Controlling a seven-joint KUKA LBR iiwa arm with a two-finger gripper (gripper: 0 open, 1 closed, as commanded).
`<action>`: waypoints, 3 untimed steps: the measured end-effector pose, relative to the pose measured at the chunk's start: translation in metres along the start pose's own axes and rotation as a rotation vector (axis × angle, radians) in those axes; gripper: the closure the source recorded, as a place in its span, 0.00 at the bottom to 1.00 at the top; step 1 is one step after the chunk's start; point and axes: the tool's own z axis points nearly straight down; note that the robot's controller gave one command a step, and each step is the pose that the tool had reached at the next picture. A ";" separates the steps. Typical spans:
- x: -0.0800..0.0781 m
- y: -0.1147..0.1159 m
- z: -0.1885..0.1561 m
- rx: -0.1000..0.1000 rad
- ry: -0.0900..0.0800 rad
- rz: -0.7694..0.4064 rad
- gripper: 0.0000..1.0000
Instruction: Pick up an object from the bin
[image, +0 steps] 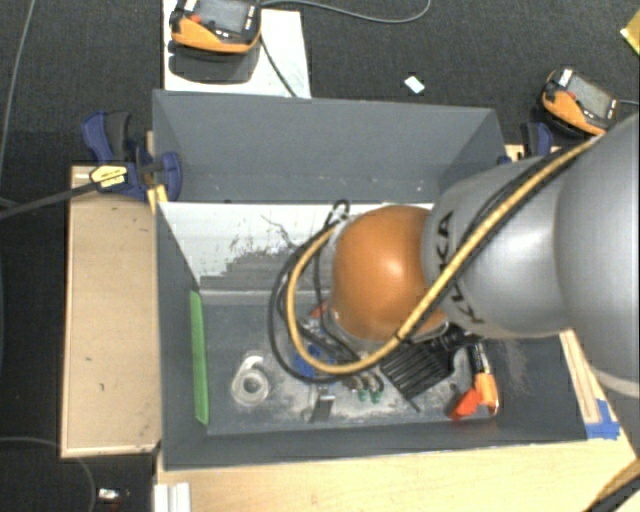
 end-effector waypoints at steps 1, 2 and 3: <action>-0.002 -0.001 -0.004 -0.002 -0.008 0.005 0.00; -0.049 -0.060 0.070 0.000 -0.008 -0.026 0.00; -0.051 -0.058 0.067 -0.010 -0.013 0.318 0.00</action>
Offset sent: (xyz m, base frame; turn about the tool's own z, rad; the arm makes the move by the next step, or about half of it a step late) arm 0.0463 -0.0559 -0.0685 -0.0322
